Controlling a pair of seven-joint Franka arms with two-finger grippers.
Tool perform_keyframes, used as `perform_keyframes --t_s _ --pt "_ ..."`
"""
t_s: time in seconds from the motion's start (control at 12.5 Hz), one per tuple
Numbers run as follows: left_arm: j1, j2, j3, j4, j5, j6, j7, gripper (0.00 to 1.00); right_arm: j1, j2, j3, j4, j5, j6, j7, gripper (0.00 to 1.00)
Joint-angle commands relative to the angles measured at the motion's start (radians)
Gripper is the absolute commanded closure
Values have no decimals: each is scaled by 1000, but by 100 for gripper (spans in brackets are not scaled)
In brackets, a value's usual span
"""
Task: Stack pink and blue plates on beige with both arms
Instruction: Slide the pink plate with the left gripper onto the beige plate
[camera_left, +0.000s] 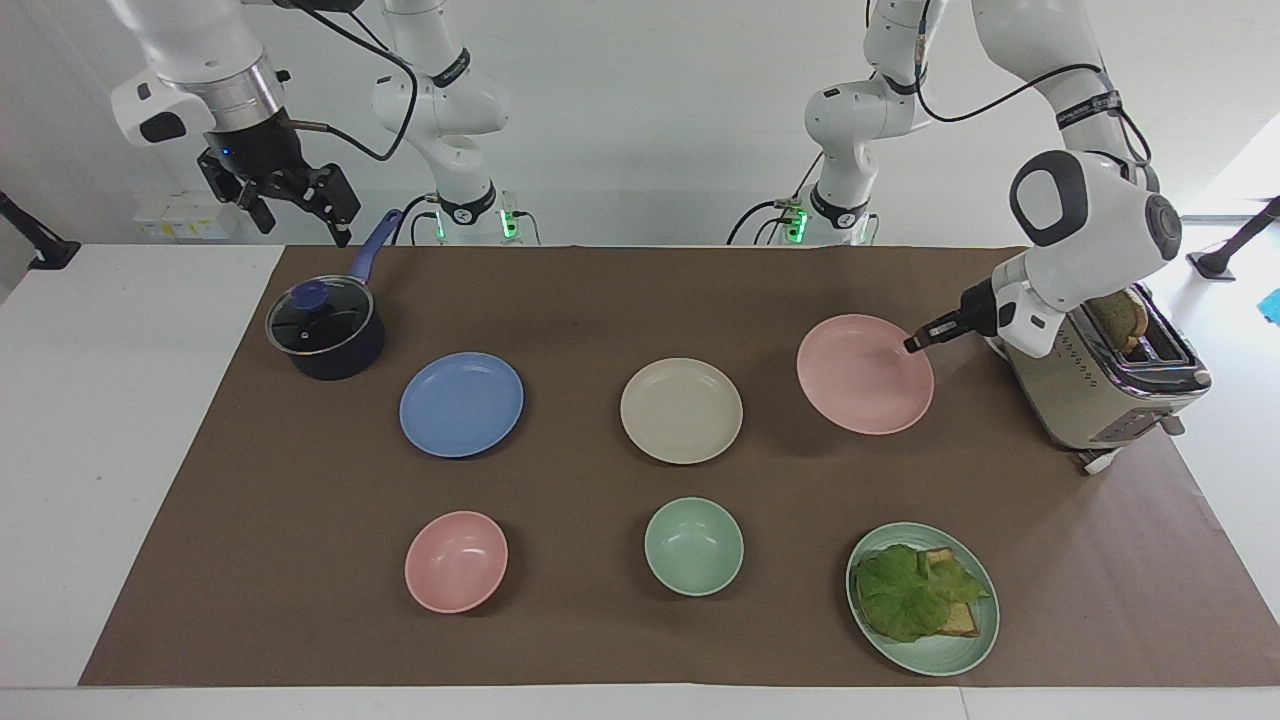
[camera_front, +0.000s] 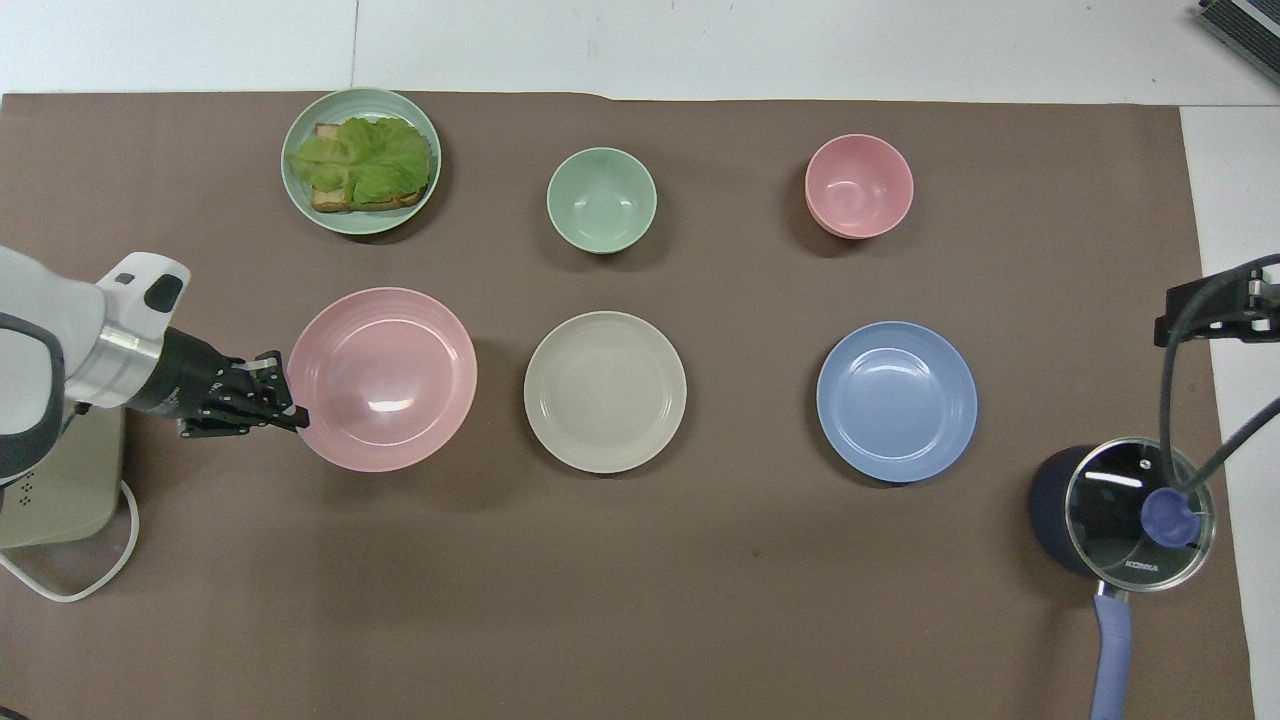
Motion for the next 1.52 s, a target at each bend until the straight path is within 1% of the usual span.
perform_keyframes --t_s 0.0,0.24,0.4,0.48,0.72,0.88,0.96,1.44 --pt "-126 -75 13 -103 -77 107 -47 100 -9 -27 2 -35 22 -2 18 0" --pt "-275 -77 13 -111 -79 217 -197 100 -12 -29 0 -41 22 -2 6 0" --pt "-367 -61 13 -111 -79 280 -277 100 -12 -38 -1 -58 22 0 4 0" --pt "-407 -48 14 -112 -77 314 -291 100 -12 -42 -1 -61 22 5 6 0" --pt "-487 26 14 -126 -77 437 -303 100 -14 -44 -3 -65 22 8 13 0" --pt "-489 69 14 -126 -77 498 -304 100 -14 -44 -3 -66 22 15 13 0" --pt "-487 87 14 -126 -77 509 -302 100 -14 -44 -3 -66 22 14 12 0" --pt "-453 95 17 -129 -77 524 -284 100 -14 -47 -3 -75 22 37 10 0"
